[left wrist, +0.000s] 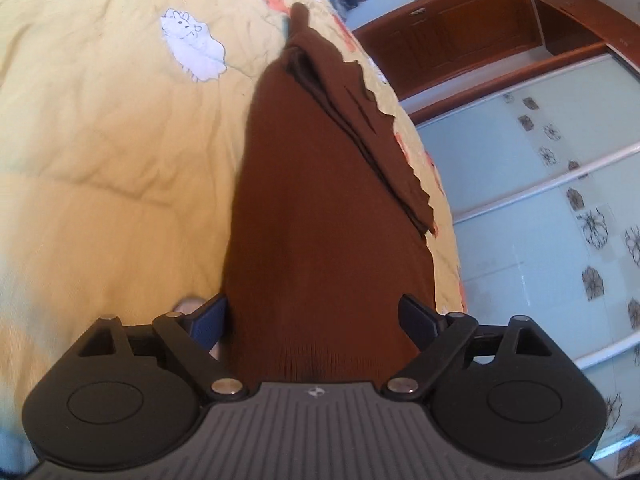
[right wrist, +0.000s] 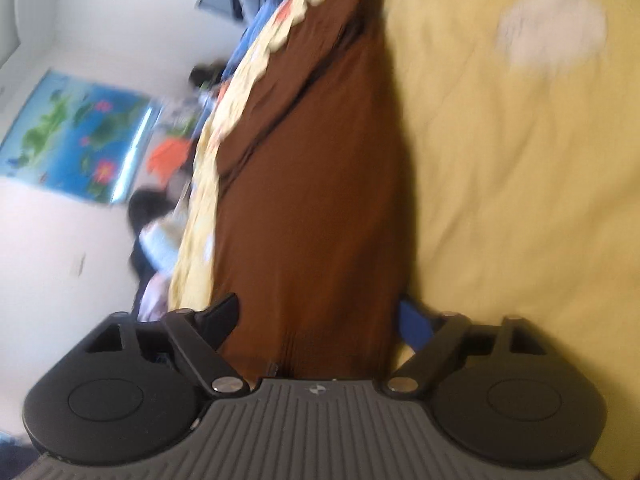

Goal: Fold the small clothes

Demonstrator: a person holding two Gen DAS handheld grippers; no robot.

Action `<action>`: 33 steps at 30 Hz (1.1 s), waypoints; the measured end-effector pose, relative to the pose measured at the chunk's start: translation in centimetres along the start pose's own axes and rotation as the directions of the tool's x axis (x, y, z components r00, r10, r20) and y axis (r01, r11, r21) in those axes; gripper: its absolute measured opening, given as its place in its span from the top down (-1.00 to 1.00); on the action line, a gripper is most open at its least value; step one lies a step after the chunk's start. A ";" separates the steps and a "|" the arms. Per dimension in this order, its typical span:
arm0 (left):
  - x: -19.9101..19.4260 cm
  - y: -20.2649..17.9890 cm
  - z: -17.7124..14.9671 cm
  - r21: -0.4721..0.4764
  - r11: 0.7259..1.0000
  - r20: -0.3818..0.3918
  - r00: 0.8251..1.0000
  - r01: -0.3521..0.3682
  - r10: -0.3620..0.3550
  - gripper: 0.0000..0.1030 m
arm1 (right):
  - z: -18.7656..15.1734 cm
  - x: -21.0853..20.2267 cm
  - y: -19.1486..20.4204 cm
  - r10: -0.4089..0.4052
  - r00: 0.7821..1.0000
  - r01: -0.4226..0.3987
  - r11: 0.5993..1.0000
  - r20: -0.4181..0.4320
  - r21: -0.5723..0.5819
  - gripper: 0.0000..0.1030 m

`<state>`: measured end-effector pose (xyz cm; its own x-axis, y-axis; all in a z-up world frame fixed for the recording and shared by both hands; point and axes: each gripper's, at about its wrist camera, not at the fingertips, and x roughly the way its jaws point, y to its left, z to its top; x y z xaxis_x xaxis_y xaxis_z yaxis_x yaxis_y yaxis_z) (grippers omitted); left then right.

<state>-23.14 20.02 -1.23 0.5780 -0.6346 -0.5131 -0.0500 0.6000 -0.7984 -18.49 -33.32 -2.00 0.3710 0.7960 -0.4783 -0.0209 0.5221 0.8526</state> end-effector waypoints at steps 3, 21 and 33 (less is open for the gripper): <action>0.6 0.0 -0.3 -0.003 0.999 -0.025 0.999 -0.034 0.034 0.18 | -1.0 0.8 -0.3 -0.017 0.999 0.018 1.000 -0.041 0.017 0.71; 0.3 -10.2 2.4 0.475 0.799 0.264 0.925 -0.370 0.272 -0.52 | 1.5 -0.8 7.5 -0.181 0.964 0.237 0.920 0.197 -0.312 -0.27; 12.8 -10.6 -2.7 0.616 0.570 0.341 0.836 -0.544 0.429 -0.65 | -8.0 11.2 11.5 -0.463 0.872 0.389 0.461 0.158 -0.798 -0.76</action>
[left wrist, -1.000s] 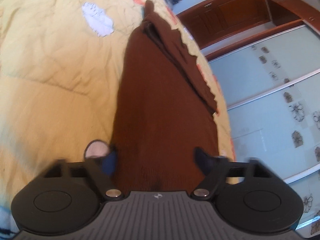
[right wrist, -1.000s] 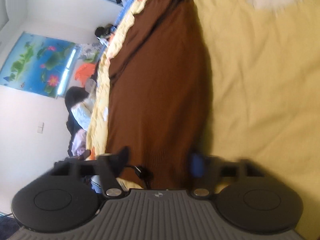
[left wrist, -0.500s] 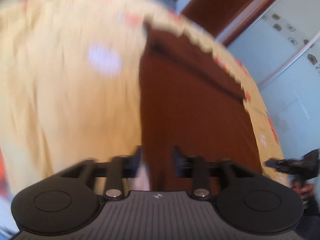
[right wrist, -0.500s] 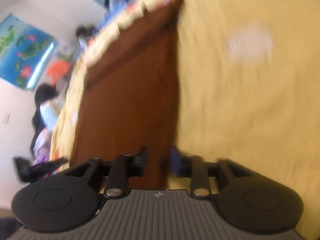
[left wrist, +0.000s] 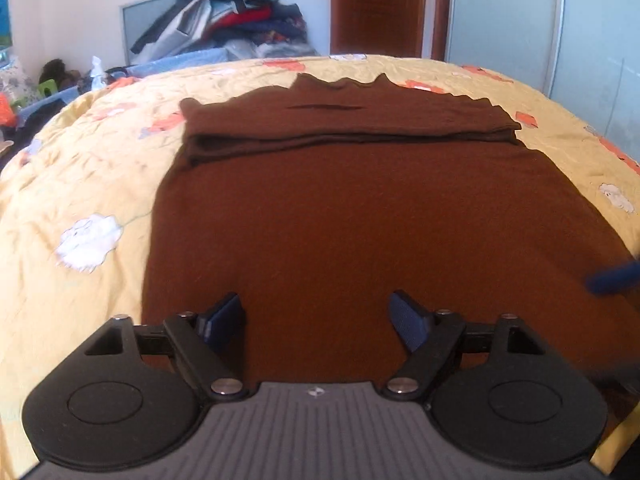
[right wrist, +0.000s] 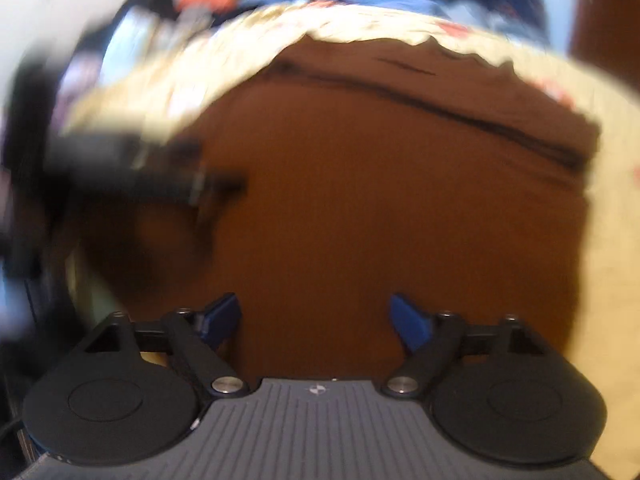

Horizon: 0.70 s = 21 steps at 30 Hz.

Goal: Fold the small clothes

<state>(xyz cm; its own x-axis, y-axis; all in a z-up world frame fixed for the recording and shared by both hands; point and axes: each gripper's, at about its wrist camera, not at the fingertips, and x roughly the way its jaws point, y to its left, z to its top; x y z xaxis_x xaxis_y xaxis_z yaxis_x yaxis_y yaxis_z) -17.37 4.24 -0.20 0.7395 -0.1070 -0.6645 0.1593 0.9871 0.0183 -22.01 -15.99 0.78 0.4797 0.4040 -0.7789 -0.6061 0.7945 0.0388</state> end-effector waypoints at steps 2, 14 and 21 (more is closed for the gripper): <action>-0.4 0.2 -0.7 0.015 1.000 0.027 1.000 0.002 -0.003 -0.67 | -3.2 -2.4 -0.1 -0.028 0.998 0.027 0.999 -0.049 -0.023 -0.81; -1.4 0.9 -0.3 -0.019 0.999 -0.019 0.999 0.030 -0.030 -0.69 | -6.4 -15.0 -7.9 -0.101 0.989 0.043 0.897 0.109 0.441 -1.00; -4.7 7.9 -1.0 -0.276 0.959 -0.056 0.995 0.060 -0.078 -0.69 | -6.1 -6.3 -13.4 0.210 0.971 -0.230 0.704 0.112 0.672 -0.66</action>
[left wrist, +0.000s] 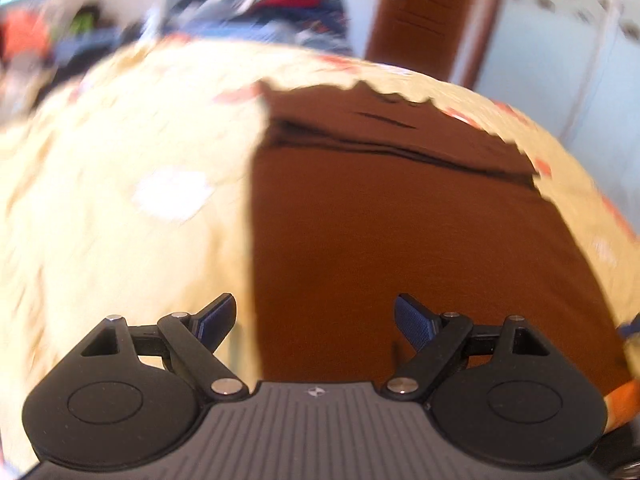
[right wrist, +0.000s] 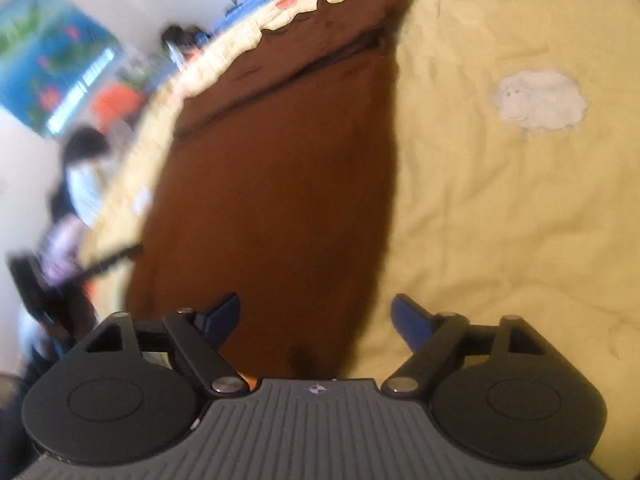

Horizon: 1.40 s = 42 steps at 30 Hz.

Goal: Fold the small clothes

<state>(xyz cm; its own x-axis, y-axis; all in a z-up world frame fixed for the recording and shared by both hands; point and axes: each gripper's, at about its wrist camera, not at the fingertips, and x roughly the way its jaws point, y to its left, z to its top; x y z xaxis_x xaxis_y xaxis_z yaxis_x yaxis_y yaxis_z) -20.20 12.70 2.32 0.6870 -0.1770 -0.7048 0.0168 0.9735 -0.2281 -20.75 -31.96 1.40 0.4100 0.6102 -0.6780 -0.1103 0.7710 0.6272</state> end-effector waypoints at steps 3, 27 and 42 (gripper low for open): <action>-0.2 3.4 -0.8 -0.190 0.970 -0.080 0.982 0.154 -0.172 -0.68 | 1.4 1.1 -1.9 0.161 0.986 -0.155 0.980 -0.039 0.121 -0.66; -0.9 3.4 1.5 -0.206 0.902 -0.146 0.900 0.379 -0.411 0.89 | 1.7 0.6 1.1 0.164 0.983 -0.160 0.986 0.086 -0.045 0.75; 13.2 -1.0 24.0 -0.108 0.933 0.100 0.938 0.343 -0.333 0.89 | 24.4 7.6 -1.5 0.201 0.937 -0.214 0.977 0.286 0.017 0.75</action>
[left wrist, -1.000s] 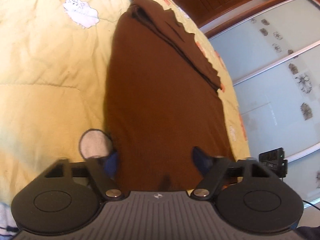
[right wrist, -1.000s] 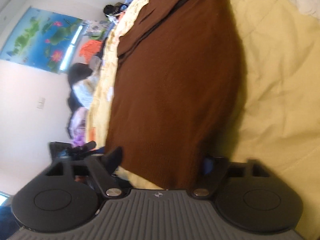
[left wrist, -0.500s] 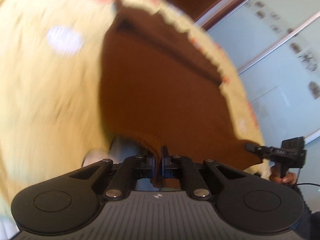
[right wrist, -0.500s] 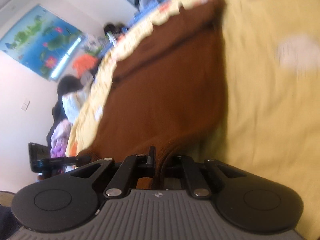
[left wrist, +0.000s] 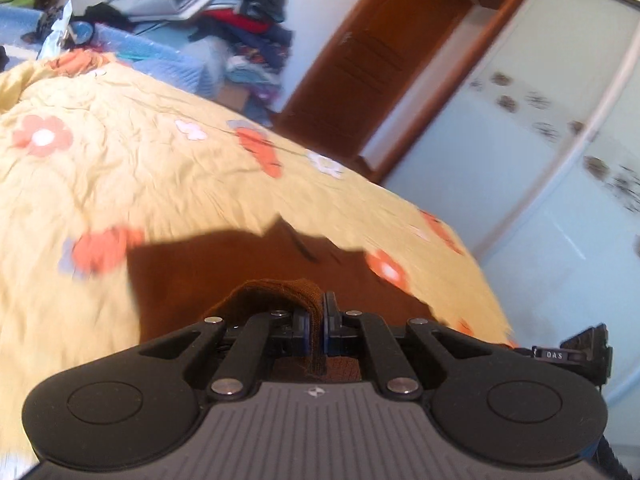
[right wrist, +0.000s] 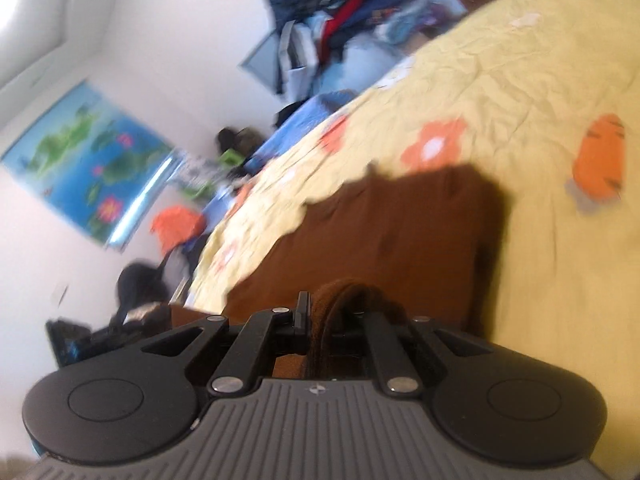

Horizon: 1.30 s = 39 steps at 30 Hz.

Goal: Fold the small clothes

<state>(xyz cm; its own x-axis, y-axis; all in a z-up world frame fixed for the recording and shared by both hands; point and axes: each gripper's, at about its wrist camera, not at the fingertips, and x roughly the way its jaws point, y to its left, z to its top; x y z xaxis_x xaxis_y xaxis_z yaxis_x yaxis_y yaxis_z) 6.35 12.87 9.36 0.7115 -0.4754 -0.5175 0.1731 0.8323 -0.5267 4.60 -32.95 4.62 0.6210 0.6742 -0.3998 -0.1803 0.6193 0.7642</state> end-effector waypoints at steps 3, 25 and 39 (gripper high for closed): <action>4.0 1.0 2.5 -0.013 0.998 -0.009 0.998 -0.055 0.055 0.89 | 3.1 4.1 -2.5 -0.039 0.999 0.039 0.998 -0.007 0.057 0.74; -2.3 2.6 -5.6 -0.001 0.920 0.185 0.904 -0.392 0.386 -0.67 | -0.6 0.7 -0.6 -0.262 0.950 0.282 0.954 0.170 -0.105 -0.82; -0.1 4.3 -8.4 -0.069 0.946 -0.069 0.948 -0.315 0.311 -0.67 | -3.8 2.1 -2.9 -0.357 0.933 0.359 0.931 0.052 -0.065 -0.96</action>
<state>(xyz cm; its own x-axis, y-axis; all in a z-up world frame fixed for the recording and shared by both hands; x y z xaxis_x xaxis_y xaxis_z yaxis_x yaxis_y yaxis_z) 1.30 14.10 1.42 0.6814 -0.2115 -0.7007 -0.1076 0.9180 -0.3817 3.48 -31.84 -0.39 0.6831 0.3872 -0.6193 0.0060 0.8449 0.5349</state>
